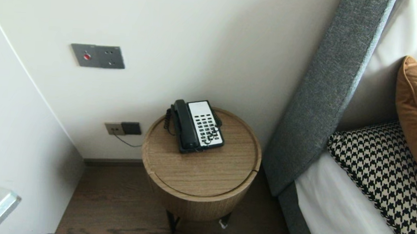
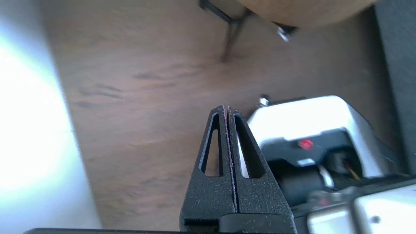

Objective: Open the nightstand drawer

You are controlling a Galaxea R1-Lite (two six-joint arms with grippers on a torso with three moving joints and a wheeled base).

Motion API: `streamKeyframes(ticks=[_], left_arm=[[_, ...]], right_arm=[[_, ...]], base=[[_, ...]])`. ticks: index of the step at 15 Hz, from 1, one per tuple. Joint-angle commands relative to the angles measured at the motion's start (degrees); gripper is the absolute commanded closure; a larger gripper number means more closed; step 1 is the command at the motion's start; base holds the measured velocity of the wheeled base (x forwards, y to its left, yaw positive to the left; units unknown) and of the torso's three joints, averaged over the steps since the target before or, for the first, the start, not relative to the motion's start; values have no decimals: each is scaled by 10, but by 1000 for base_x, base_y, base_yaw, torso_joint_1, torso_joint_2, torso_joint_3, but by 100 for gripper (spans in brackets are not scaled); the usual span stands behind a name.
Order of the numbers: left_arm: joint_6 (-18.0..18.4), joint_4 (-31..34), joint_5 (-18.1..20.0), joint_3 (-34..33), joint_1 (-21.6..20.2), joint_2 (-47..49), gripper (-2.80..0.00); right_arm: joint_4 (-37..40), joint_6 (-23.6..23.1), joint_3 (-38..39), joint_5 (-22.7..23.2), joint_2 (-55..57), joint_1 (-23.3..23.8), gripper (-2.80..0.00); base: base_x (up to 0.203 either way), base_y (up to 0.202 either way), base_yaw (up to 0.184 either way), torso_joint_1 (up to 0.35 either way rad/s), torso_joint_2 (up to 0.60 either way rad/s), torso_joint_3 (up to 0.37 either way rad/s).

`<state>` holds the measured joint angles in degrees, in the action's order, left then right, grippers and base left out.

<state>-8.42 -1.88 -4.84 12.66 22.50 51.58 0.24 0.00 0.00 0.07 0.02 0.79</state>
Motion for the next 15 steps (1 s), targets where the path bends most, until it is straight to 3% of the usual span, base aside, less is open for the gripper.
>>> streamKeyframes(ticks=[1, 7, 11, 15], left_arm=[[22, 12, -2, -16, -37, -98, 0], [35, 54, 2, -34, -87, -204, 0], [61, 117, 45, -49, -148, -289, 0], [87, 123, 68, -56, -208, -346, 0]], right_arm=[[0, 0, 0, 0, 0, 0, 0], [0, 0, 0, 0, 0, 0, 0], [0, 0, 0, 0, 0, 0, 0], [0, 0, 0, 0, 0, 0, 0]], base=[[0, 0, 0, 0, 0, 0], [0, 0, 0, 0, 0, 0], [0, 0, 0, 0, 0, 0], [0, 0, 0, 0, 0, 0]])
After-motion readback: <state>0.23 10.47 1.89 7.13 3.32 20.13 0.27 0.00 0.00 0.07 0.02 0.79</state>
